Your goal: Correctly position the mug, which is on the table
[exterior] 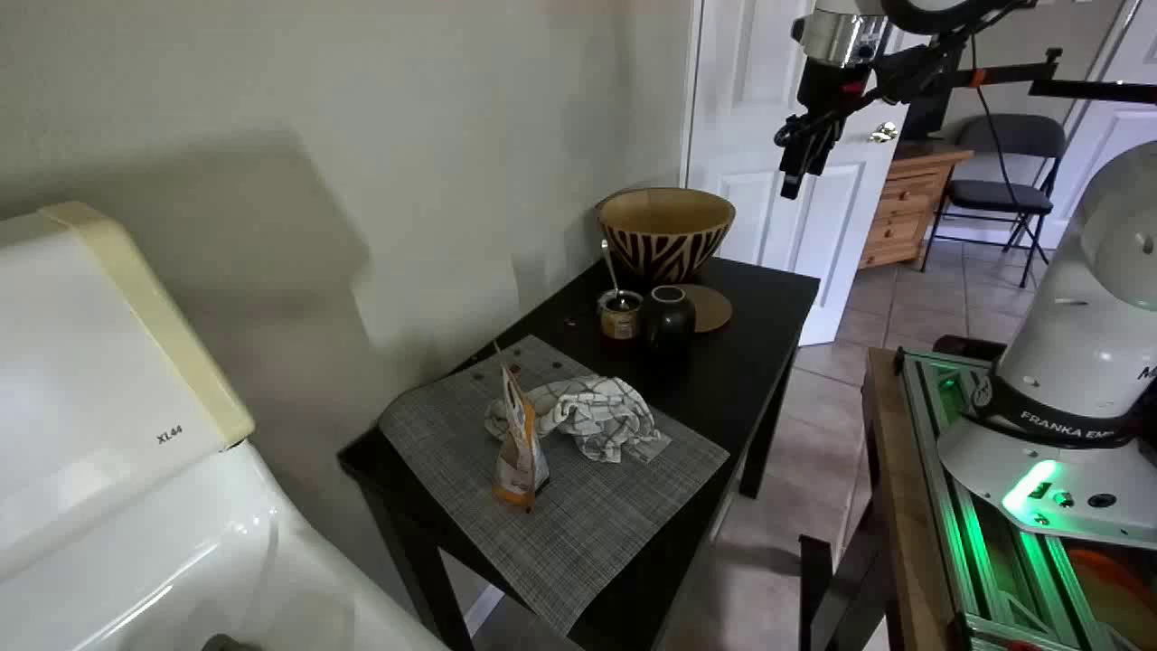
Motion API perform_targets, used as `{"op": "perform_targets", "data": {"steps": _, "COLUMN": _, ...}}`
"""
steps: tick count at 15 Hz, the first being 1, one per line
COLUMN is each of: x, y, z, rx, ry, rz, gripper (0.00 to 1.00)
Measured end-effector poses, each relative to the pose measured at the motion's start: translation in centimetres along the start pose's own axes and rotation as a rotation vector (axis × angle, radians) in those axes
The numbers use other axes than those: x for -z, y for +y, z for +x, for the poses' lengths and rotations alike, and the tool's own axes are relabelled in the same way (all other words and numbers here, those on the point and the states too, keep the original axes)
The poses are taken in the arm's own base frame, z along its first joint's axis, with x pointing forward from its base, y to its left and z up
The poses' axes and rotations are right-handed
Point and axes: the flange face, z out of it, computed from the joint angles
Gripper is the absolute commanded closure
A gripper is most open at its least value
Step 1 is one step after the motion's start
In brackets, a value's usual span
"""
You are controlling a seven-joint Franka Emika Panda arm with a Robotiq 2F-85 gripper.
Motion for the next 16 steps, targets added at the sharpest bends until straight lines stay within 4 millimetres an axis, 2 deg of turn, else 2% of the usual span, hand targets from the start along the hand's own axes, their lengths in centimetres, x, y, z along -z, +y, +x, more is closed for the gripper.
{"op": "perform_targets", "data": {"steps": 3, "x": -0.9, "y": -0.2, "z": -0.3, "rx": 0.004, "ry": -0.022, "rz": 0.002, "gripper": 0.00}}
{"op": "perform_targets", "data": {"steps": 12, "x": -0.7, "y": -0.3, "z": -0.1, "rx": -0.010, "ry": -0.016, "rz": 0.002, "gripper": 0.00}}
{"op": "perform_targets", "data": {"steps": 14, "x": -0.2, "y": -1.4, "z": 0.7, "rx": -0.099, "ry": 0.029, "rz": 0.010, "gripper": 0.00}}
{"op": "perform_targets", "data": {"steps": 16, "x": 0.0, "y": -3.8, "z": 1.9, "rx": -0.199, "ry": 0.091, "rz": 0.019, "gripper": 0.00}}
